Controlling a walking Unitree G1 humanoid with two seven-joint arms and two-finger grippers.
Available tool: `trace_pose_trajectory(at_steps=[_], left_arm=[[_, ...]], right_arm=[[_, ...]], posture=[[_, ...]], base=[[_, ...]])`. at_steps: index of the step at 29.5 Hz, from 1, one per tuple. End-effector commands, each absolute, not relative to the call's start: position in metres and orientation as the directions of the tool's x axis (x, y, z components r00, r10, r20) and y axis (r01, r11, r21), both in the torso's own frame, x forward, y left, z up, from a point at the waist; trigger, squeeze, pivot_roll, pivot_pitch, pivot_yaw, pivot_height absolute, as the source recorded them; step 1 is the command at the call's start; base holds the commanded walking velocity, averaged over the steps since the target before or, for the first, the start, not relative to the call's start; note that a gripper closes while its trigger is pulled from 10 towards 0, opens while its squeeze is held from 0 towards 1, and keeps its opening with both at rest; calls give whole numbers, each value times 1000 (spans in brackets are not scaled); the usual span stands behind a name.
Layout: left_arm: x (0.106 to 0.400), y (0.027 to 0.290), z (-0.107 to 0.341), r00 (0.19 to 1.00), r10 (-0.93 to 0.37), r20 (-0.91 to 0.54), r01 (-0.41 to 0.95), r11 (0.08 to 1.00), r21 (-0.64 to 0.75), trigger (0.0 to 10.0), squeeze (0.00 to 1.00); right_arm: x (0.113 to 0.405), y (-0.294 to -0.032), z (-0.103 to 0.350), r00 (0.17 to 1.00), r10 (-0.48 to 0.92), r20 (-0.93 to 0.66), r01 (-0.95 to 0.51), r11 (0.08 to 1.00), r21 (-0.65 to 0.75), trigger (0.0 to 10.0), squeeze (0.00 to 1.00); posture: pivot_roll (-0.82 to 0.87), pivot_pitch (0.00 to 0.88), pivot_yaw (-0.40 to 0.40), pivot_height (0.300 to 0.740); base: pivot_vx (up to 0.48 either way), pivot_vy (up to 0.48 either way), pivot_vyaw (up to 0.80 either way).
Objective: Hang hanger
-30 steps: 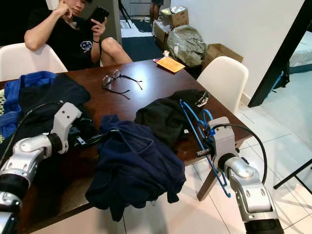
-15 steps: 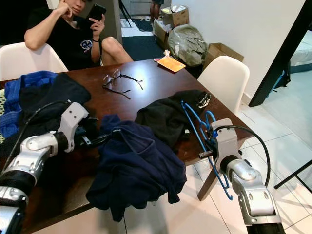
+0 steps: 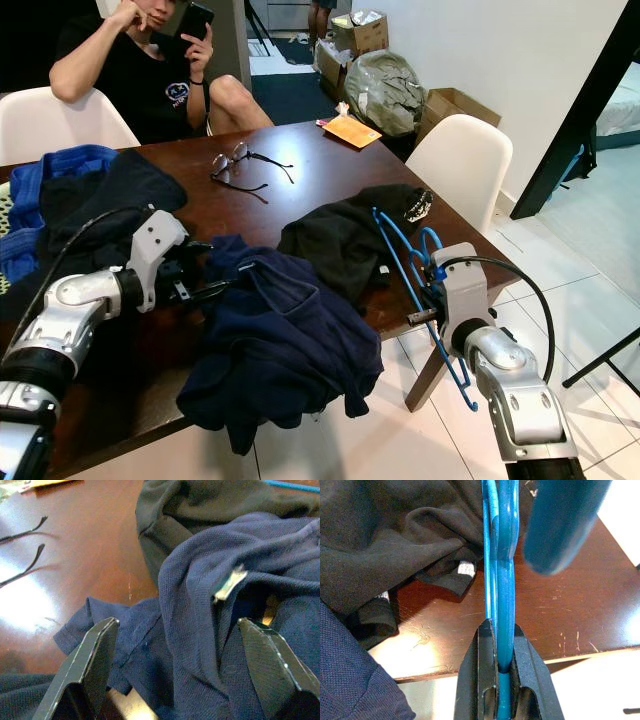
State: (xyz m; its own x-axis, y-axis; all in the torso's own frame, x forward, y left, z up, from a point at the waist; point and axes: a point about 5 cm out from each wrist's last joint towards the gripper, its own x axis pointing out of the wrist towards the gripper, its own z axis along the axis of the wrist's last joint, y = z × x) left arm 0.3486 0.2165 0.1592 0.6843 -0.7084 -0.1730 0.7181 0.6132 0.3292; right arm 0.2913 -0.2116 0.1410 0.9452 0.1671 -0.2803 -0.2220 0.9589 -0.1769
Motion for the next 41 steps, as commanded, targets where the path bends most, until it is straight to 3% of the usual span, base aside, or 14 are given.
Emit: trace_pose_trajectory(at_steps=[1,15,17,19,20,21,22,24,26,41], left_arm=[[349,217,164,676,-718,-168,723,600,342,10000,0],[349,215,165,687,-712,-148,711,615,343,10000,0],[349,214,160,690,-705,-164,710,616,342,8902,0],[349,214,160,690,-705,-164,710,616,342,8902,0],[350,213,160,690,-705,-163,710,616,343,8235,0],[350,213,160,690,-705,-163,710,616,343,8235,0],[352,211,162,690,-705,-161,709,616,344,5020,0],[352,211,162,690,-705,-161,709,616,344,5020,0],[354,210,164,689,-706,-163,710,613,346,0,0],[357,205,166,679,-714,-174,720,600,348,0,0]], right_arm=[[288,-214,140,944,159,-291,-217,959,-180,10000,0],[288,-214,140,942,157,-296,-217,959,-180,10000,0],[287,-214,141,942,156,-296,-216,960,-180,10000,0],[287,-214,141,942,156,-296,-216,960,-180,10000,0],[285,-215,142,942,156,-297,-216,959,-181,10000,0],[285,-215,142,942,156,-297,-216,959,-181,10000,0],[284,-215,142,942,156,-298,-216,960,-181,10000,0],[284,-215,142,942,156,-298,-216,960,-181,10000,0],[282,-215,142,941,155,-300,-215,960,-180,10000,0],[279,-211,142,944,145,-298,-197,969,-151,10000,0]], posture=[[-66,110,-61,740],[-73,119,-60,740],[-78,125,-60,740],[-78,125,-60,740],[-80,130,-61,740],[-80,130,-61,740],[-83,135,-58,740],[-83,135,-58,740],[-86,140,-52,740],[-78,150,-25,740]], base=[[0,0,0],[0,0,0],[0,0,0],[0,0,0],[0,0,0],[0,0,0],[0,0,0],[0,0,0],[0,0,0],[0,0,0]])
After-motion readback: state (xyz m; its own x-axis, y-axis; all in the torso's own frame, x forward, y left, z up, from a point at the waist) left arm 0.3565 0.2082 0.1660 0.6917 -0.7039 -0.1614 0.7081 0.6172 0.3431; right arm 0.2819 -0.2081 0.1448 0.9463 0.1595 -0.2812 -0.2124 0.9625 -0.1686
